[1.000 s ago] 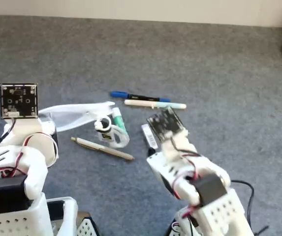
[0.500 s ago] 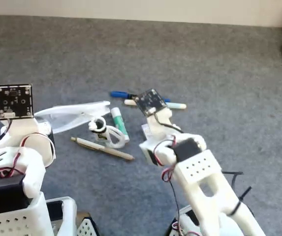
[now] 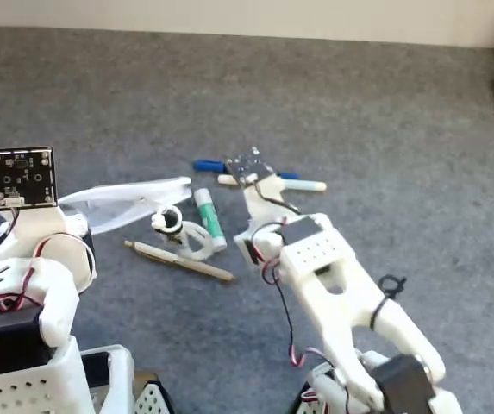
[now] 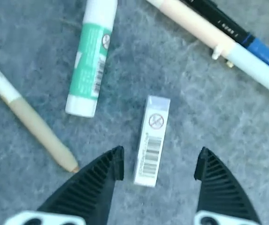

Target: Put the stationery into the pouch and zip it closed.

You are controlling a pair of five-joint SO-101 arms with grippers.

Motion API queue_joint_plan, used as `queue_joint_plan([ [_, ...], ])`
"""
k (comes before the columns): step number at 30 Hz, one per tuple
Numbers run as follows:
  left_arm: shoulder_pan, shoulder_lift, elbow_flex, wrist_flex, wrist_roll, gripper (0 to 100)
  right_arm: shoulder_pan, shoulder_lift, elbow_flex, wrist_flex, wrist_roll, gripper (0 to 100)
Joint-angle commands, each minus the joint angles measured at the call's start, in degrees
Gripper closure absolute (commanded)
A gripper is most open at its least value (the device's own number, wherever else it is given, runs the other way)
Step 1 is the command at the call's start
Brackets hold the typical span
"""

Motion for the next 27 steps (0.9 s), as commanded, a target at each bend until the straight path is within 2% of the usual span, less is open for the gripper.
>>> queue_joint_plan([
  [1, -3.12, 1.1, -0.48, -0.35, 0.7, 99, 0.48, 4.53, -6.37, -1.1, -0.53, 76.4],
  [8, -4.44, 1.01, -0.31, -0.26, 0.7, 99, 0.4, 17.19, -14.81, -0.92, -0.7, 76.4],
  [15, -4.44, 1.01, -0.31, -0.26, 0.7, 99, 0.31, 23.43, -19.21, -0.84, -0.7, 76.9],
  [23, -4.44, 1.01, -0.31, -0.09, 0.7, 99, -0.04, 26.77, -21.23, -0.75, -0.62, 91.3],
  [27, -4.35, 1.01, -0.22, -0.09, 0.7, 99, -1.36, 26.51, -22.55, 3.56, -0.35, 97.7],
])
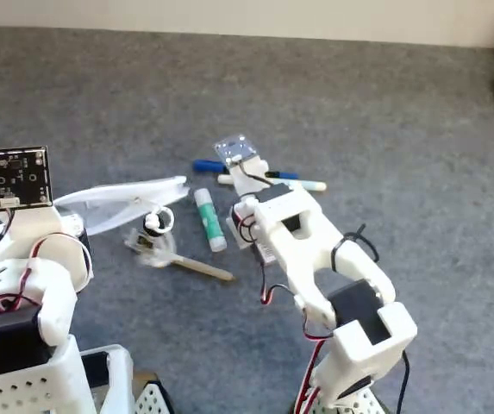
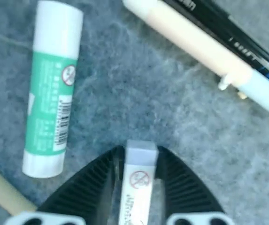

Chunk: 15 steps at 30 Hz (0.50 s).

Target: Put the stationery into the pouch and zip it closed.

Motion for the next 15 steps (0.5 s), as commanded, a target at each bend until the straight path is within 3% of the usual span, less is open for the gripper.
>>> queue_joint_plan([
  [1, -0.75, 1.01, -0.22, -0.09, 0.7, 99, -1.89, -0.92, -3.91, 4.35, -0.09, 99.2],
  [15, -0.57, 1.01, -0.22, -0.09, 0.7, 99, -1.63, -16.84, 2.86, 7.87, -0.44, 99.4],
])
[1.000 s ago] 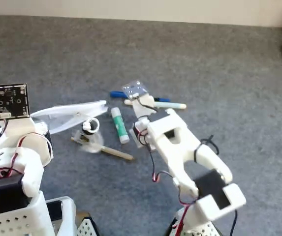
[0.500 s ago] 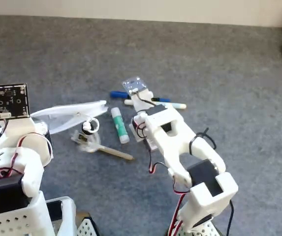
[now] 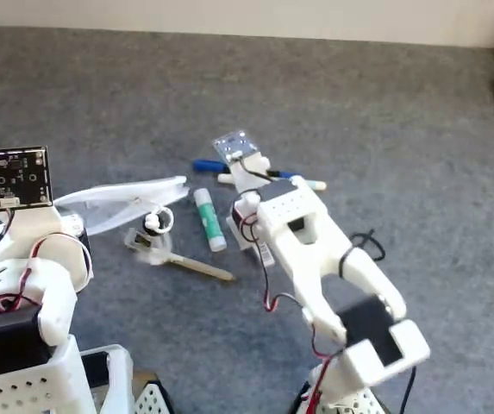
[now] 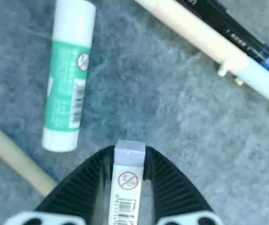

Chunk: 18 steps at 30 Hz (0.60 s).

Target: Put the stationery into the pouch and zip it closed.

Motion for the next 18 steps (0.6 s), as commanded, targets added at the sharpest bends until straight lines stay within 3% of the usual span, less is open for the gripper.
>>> queue_joint_plan([
  [1, -0.57, 1.01, -0.22, -0.09, 0.7, 99, -1.54, -10.07, 2.77, 0.75, -0.44, 99.4],
  [10, -0.48, 1.01, -0.22, -0.26, 0.7, 99, -1.54, -33.98, 13.05, 0.57, -10.81, 98.9],
  [18, -0.4, 1.01, -0.22, -0.35, 0.7, 99, -1.89, -48.13, 19.03, -3.03, -10.81, 99.0],
])
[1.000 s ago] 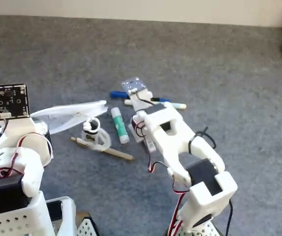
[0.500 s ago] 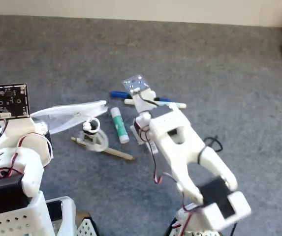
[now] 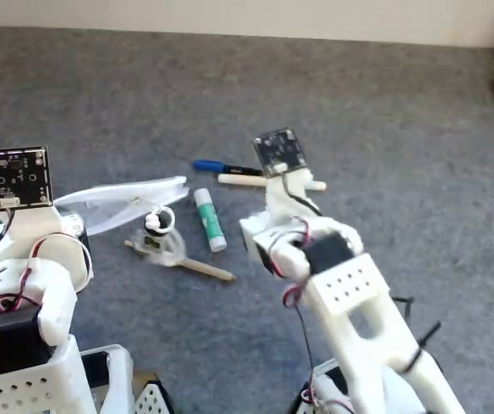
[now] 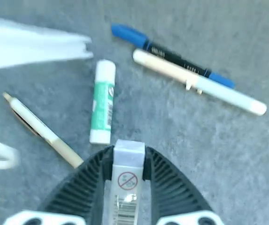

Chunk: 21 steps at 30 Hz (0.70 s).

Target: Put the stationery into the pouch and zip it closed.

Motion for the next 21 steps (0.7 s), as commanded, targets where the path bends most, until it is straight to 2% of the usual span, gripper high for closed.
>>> queue_joint_plan([
  [1, -0.4, 1.01, -0.22, -0.35, 0.7, 99, -1.8, -7.52, 0.57, -3.47, -0.7, 99.0],
  [17, 1.63, 1.01, -0.31, -0.35, 0.7, 99, -16.22, -27.56, 0.66, -4.44, -0.35, 99.2],
  [21, 1.63, 1.1, -0.31, -0.35, 0.7, 99, -18.07, -30.55, 1.01, -9.8, -0.35, 99.2],
])
